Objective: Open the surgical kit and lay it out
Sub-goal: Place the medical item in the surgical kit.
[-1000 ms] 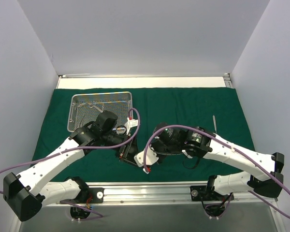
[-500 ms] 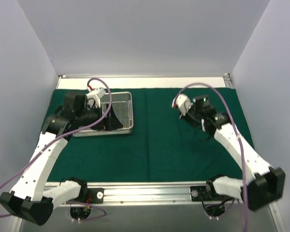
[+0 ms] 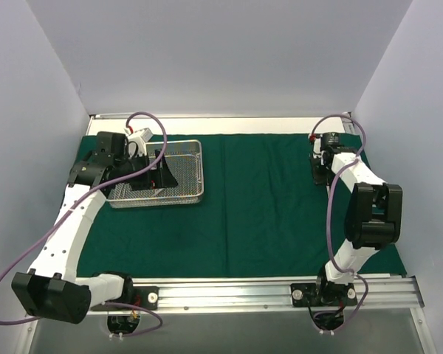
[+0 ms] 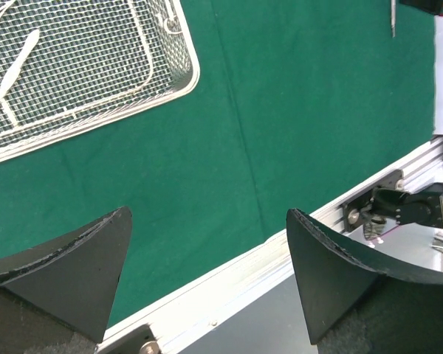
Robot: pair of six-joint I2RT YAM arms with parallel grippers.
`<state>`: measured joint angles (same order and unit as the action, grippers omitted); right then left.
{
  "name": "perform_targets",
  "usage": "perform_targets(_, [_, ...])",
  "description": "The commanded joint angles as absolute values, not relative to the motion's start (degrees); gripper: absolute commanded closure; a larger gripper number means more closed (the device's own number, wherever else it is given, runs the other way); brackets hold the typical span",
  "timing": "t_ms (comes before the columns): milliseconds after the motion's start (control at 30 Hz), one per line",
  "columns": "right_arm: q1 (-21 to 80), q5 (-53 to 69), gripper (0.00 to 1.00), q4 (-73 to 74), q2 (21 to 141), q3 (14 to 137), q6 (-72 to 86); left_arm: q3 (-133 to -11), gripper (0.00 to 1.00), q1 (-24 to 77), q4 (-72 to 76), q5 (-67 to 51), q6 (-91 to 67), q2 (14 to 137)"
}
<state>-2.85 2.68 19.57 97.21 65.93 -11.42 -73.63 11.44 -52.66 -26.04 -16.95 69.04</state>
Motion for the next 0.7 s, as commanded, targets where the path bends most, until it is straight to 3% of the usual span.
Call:
perform_targets(0, [-3.43,-1.74,1.00,22.93,99.66,69.34,-9.58,-75.58,0.06,10.55,-48.61,-28.91,-18.28,71.79])
perform_targets(667, [-4.22,-0.62,1.00,23.73,104.06,64.86,-2.55,-79.54,0.06,8.70,-48.34,-32.52,-18.72,80.07])
